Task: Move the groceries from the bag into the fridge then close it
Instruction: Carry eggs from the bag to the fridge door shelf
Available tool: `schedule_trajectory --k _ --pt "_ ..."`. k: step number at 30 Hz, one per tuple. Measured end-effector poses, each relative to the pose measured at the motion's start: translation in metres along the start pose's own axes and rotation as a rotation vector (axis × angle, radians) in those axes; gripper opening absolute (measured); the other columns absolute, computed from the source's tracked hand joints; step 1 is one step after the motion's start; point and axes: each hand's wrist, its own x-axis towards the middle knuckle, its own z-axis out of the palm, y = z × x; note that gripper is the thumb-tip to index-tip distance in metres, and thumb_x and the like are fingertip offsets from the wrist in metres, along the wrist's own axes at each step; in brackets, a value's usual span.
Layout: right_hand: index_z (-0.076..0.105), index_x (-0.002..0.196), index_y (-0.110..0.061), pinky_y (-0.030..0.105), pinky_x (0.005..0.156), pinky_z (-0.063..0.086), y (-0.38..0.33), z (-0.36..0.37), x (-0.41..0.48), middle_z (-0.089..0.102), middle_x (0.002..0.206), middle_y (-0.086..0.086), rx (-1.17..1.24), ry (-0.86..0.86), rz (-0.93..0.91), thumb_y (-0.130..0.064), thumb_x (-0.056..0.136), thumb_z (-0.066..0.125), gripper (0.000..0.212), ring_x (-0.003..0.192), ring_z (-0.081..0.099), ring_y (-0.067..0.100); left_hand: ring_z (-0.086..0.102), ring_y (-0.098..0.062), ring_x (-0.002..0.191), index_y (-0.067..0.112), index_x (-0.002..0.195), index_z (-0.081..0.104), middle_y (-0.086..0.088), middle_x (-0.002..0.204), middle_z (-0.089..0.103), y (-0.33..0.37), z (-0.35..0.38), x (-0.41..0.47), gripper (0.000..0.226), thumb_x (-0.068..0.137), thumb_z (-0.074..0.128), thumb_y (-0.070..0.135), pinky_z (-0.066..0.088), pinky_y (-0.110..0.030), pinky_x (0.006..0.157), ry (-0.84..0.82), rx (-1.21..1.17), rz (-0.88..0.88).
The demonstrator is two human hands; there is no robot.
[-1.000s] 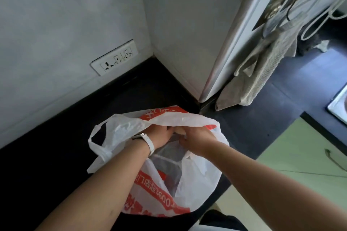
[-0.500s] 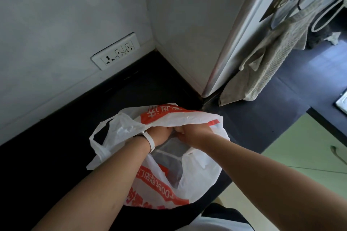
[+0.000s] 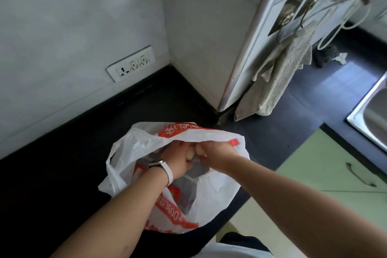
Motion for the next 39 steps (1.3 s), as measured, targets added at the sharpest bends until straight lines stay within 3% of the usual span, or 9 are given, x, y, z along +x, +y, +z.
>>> schedule_trajectory --k 2,6,9,14,18,26,32,36,39 --pt "0.053 0.128 -0.020 0.039 0.082 0.051 0.002 0.005 -0.007 0.065 0.114 0.005 0.033 0.018 0.001 -0.034 0.098 0.049 0.033 0.100 0.063 0.027 0.058 -0.021 0.108 0.032 0.118 0.051 0.002 0.115 0.058 0.006 -0.001 -0.007 0.031 0.088 0.061 0.033 0.041 -0.030 0.089 0.028 0.020 -0.012" --pt "0.045 0.139 -0.027 0.031 0.088 0.045 0.003 0.009 -0.028 0.055 0.127 -0.005 0.022 0.085 -0.024 -0.036 0.094 0.056 0.048 0.110 0.055 0.020 0.059 -0.016 0.100 0.034 0.103 0.051 0.004 0.099 0.056 0.012 -0.005 -0.026 0.022 0.085 0.063 0.036 0.037 -0.026 0.081 0.157 -0.034 -0.003" --pt "0.035 0.147 -0.024 0.032 0.075 0.046 0.007 0.016 -0.041 0.051 0.134 0.002 -0.008 0.180 -0.071 -0.039 0.089 0.060 0.064 0.104 0.059 0.029 0.059 -0.013 0.099 0.034 0.109 0.057 0.010 0.106 0.061 0.009 0.002 -0.041 0.031 0.080 0.068 0.032 0.042 -0.024 0.082 0.110 -0.372 -0.026" --pt "0.052 0.123 -0.019 0.026 0.068 0.040 0.004 0.021 -0.061 0.056 0.111 0.000 0.145 0.287 -0.100 -0.034 0.082 0.066 0.046 0.083 0.054 0.021 0.060 -0.008 0.086 0.031 0.102 0.058 0.011 0.093 0.063 0.018 -0.001 -0.068 0.025 0.079 0.069 0.029 0.052 -0.029 0.075 0.157 -0.616 -0.043" --pt "0.052 0.116 -0.026 0.028 0.071 0.045 -0.003 0.018 -0.070 0.052 0.104 -0.010 0.272 0.302 -0.043 -0.034 0.080 0.066 0.039 0.087 0.053 0.016 0.063 -0.013 0.079 0.030 0.098 0.059 0.003 0.087 0.065 0.028 -0.011 -0.087 0.012 0.088 0.061 0.023 0.052 -0.026 0.067 0.180 -0.821 -0.093" --pt "0.047 0.096 -0.036 0.016 0.062 0.037 -0.003 -0.006 -0.070 0.053 0.095 -0.013 0.407 0.249 -0.123 -0.027 0.078 0.067 0.029 0.083 0.053 0.011 0.063 -0.009 0.076 0.030 0.094 0.059 0.005 0.084 0.065 0.039 -0.025 -0.108 0.014 0.084 0.068 0.028 0.056 -0.026 0.065 0.377 -0.763 -0.236" --pt "0.055 0.106 -0.037 0.019 0.073 0.050 0.002 -0.023 -0.063 0.060 0.102 -0.015 0.413 0.096 -0.293 -0.031 0.082 0.069 0.028 0.091 0.058 0.005 0.063 -0.001 0.074 0.031 0.091 0.060 0.008 0.081 0.066 0.062 -0.032 -0.124 0.010 0.085 0.068 0.032 0.055 -0.022 0.064 0.480 -0.737 -0.375" --pt "0.053 0.099 -0.038 0.009 0.058 0.044 0.003 -0.031 -0.058 0.057 0.093 -0.020 0.361 0.069 -0.439 -0.032 0.083 0.070 0.023 0.080 0.056 -0.003 0.065 -0.004 0.071 0.030 0.086 0.061 0.007 0.077 0.067 0.078 -0.033 -0.139 0.009 0.082 0.069 0.032 0.059 -0.031 0.065 0.582 -0.759 -0.512" --pt "0.051 0.091 -0.042 0.013 0.060 0.045 -0.006 -0.031 -0.057 0.059 0.089 -0.020 0.375 0.007 -0.552 -0.034 0.084 0.070 0.021 0.079 0.059 -0.003 0.067 -0.005 0.075 0.031 0.088 0.064 0.007 0.082 0.069 0.092 -0.032 -0.157 0.010 0.081 0.071 0.028 0.059 -0.028 0.066 0.668 -0.838 -0.609"
